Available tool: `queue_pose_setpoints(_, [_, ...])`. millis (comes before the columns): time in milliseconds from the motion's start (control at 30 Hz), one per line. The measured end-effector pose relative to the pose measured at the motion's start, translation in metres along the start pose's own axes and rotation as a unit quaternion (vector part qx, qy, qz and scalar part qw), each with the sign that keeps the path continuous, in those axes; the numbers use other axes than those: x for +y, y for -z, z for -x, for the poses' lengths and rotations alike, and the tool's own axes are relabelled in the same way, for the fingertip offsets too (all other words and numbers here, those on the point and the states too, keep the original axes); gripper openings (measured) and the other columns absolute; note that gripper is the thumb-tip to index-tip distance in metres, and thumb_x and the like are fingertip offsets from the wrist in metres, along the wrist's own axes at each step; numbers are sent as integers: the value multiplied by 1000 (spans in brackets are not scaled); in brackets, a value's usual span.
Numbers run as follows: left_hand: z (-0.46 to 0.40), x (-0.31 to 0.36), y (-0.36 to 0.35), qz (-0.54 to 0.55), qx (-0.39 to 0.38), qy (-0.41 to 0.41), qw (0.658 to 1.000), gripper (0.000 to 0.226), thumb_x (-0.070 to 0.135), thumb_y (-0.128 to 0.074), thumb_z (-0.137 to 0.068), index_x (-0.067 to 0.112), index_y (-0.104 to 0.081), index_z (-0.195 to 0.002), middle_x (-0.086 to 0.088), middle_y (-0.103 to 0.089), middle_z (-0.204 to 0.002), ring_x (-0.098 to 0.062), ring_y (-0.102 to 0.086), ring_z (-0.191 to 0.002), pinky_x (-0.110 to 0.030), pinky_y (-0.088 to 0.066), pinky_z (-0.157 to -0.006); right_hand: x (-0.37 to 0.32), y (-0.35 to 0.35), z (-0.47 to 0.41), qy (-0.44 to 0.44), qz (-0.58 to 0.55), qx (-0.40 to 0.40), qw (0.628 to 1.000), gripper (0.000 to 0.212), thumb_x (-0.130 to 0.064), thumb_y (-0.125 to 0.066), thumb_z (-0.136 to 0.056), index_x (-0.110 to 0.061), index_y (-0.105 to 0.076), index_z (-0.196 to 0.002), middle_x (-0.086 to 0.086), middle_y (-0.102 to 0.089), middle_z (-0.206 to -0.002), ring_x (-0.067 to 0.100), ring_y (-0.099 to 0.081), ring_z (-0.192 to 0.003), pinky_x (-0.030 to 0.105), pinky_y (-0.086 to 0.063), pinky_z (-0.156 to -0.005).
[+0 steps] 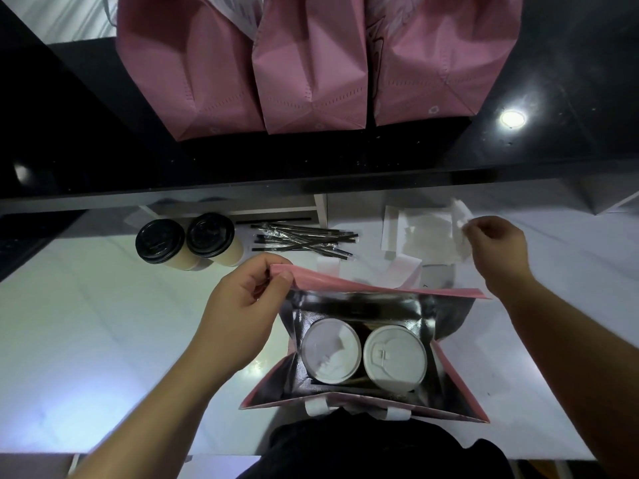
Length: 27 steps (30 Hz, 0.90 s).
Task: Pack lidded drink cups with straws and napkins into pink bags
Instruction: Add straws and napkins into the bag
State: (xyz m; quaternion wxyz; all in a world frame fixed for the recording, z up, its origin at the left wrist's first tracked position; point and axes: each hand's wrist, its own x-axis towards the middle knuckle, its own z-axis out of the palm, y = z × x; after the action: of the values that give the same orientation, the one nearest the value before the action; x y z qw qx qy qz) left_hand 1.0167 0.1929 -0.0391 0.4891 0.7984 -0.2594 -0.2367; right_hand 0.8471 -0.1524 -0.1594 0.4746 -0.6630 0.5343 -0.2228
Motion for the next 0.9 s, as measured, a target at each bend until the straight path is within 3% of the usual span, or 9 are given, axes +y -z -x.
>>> queue_pose_setpoints(67, [0, 0, -1, 0, -1, -6, 1000, 19, 19, -60, -104, 30, -73, -96, 6, -74, -87, -7, -67, -78, -9, -46, -68, -11, 14, 10, -2, -26, 18, 999, 12, -27, -64, -92, -19, -73, -93, 5, -73, -90, 17, -59, -66, 32, -50, -56])
queue_pose_setpoints(167, [1, -1, -1, -2, 3, -15, 1000, 14, 28, -58, -100, 29, -72, -99, 4, -74, -88, -10, -68, -80, -11, -48, -69, -30, 37, 42, 11, -56, 13, 998, 10, -24, -64, -96, -17, -71, -96, -12, -72, -86, 15, -62, -74, 32, -55, -62])
queue_pose_setpoints(300, [2, -3, -3, -8, 13, -28, 999, 15, 29, -58, -100, 32, -72, -97, 6, -74, -86, -8, -67, -78, -8, -46, -66, -64, 64, 98, 53, -97, 1, 994, 12, -20, -66, -99, -30, -67, -92, -23, -71, -88, 17, -67, -91, 29, -60, -76])
queue_pose_setpoints(433, [2, -3, -4, -15, 27, -36, 999, 15, 30, -57, -101, 35, -71, -96, 8, -75, -86, -11, -68, -81, -12, -48, -65, -117, 91, 154, 133, -168, -85, 973, 19, -29, -70, -91, -43, -67, -103, -17, -75, -104, 12, -72, -99, 29, -61, -80])
queue_pose_setpoints(533, [2, -1, -6, -15, 40, -41, 998, 16, 35, -56, -101, 35, -70, -95, 4, -74, -84, -17, -67, -77, -28, -51, -63, -156, 101, 189, 246, -76, -209, 943, 21, -37, -69, -82, -37, -72, -103, -10, -77, -99, 12, -74, -88, 19, -60, -71])
queue_pose_setpoints(633, [3, 1, -7, -8, 43, -44, 998, 18, 35, -55, -102, 33, -71, -96, 1, -74, -85, -22, -68, -79, -38, -54, -65, -170, 92, 207, 295, 106, -297, 902, 10, -38, -72, -84, -38, -75, -93, -18, -75, -92, 5, -71, -85, 15, -54, -70])
queue_pose_setpoints(733, [4, 3, -8, 13, 49, -27, 998, 18, 32, -57, -102, 33, -71, -92, -2, -74, -84, -28, -67, -79, -29, -51, -61, -168, 68, 217, 316, 266, -326, 850, 11, -33, -65, -89, -39, -72, -96, -23, -72, -93, -3, -65, -89, 18, -53, -76])
queue_pose_setpoints(800, [5, 3, -9, 16, 53, -18, 998, 19, 31, -57, -102, 34, -71, -90, 1, -74, -83, -25, -68, -80, -26, -51, -62, -162, 44, 219, 360, 365, -343, 787, 17, -27, -59, -93, -35, -70, -102, -18, -71, -97, 1, -62, -85, 25, -54, -75])
queue_pose_setpoints(900, [8, 3, -8, 29, 54, -6, 998, 19, 35, -57, -98, 32, -72, -87, 2, -74, -82, -24, -69, -81, -33, -52, -68, -153, 13, 220, 387, 436, -315, 749, 23, -15, -54, -94, -29, -65, -108, -7, -69, -99, 12, -59, -81, 29, -52, -68])
